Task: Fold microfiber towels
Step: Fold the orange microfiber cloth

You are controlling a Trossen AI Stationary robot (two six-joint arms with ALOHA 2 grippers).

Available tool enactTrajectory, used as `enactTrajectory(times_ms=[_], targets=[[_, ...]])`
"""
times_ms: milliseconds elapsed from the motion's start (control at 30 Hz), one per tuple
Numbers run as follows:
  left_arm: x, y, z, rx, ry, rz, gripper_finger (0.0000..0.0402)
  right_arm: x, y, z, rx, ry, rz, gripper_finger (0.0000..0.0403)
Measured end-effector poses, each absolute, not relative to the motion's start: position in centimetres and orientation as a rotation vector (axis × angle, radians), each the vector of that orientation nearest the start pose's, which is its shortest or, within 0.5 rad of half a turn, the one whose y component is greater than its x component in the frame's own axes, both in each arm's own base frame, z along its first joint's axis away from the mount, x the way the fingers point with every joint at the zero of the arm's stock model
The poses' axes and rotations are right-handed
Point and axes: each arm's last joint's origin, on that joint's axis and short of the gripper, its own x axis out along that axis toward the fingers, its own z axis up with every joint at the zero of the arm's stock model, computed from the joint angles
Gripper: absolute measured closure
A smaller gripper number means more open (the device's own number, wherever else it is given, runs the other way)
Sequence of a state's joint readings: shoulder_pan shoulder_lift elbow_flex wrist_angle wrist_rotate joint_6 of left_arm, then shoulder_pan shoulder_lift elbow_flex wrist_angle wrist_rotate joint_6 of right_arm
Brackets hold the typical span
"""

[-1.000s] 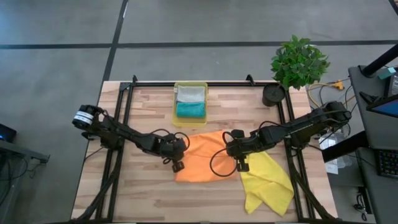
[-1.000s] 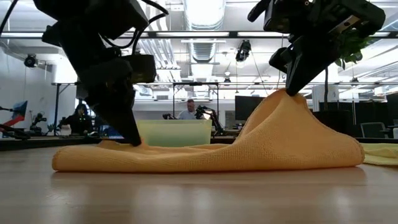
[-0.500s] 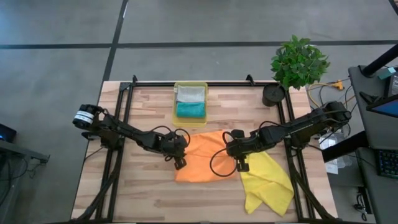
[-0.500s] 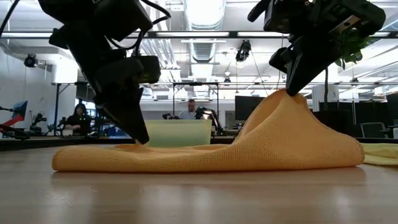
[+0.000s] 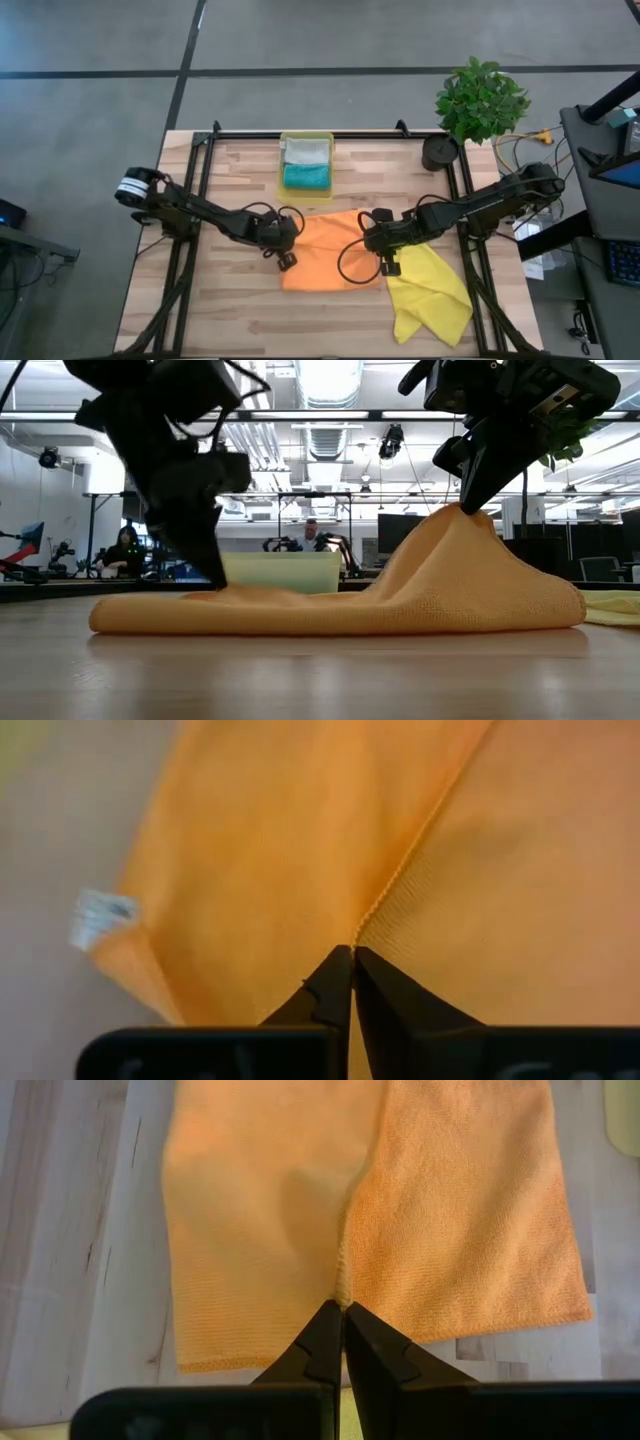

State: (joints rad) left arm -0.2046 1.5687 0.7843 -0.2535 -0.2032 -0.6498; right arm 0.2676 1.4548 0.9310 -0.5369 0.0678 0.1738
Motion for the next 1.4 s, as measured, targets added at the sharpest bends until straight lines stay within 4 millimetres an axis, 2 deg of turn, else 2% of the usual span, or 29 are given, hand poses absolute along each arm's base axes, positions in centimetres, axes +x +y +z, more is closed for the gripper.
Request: enactTrajectory(times_ms=[167, 367, 600, 900, 1133, 1400], targets=[[27.8, -5.1, 17.5, -0.386, 0.885, 0.331, 0.0401, 26.9, 7.2, 21.1, -0.022, 1.056, 0.090, 0.0394], [25.9, -5.4, 18.6, -0.348, 0.956, 0.331, 0.0401, 27.4, 6.9, 21.3, -0.044, 1.008, 0.104, 0.0394], [24.1, -5.4, 19.6, -0.291, 0.978, 0.367, 0.0401, 28.3, 4.6, 21.1, -0.019, 0.994, 0.036, 0.0394], [23.9, -5.1, 19.5, -0.192, 0.960, 0.411, 0.0402, 29.0, 1.8, 19.8, -0.020, 1.047, -0.028, 0.0394], [24.0, -4.6, 19.0, -0.105, 0.938, 0.521, 0.0402, 29.4, 0.3, 18.8, -0.003, 1.085, -0.072, 0.0394], [24.2, -3.7, 19.0, -0.032, 0.957, 0.516, 0.0402, 29.7, -1.3, 17.8, 0.020, 1.116, -0.121, 0.0394]])
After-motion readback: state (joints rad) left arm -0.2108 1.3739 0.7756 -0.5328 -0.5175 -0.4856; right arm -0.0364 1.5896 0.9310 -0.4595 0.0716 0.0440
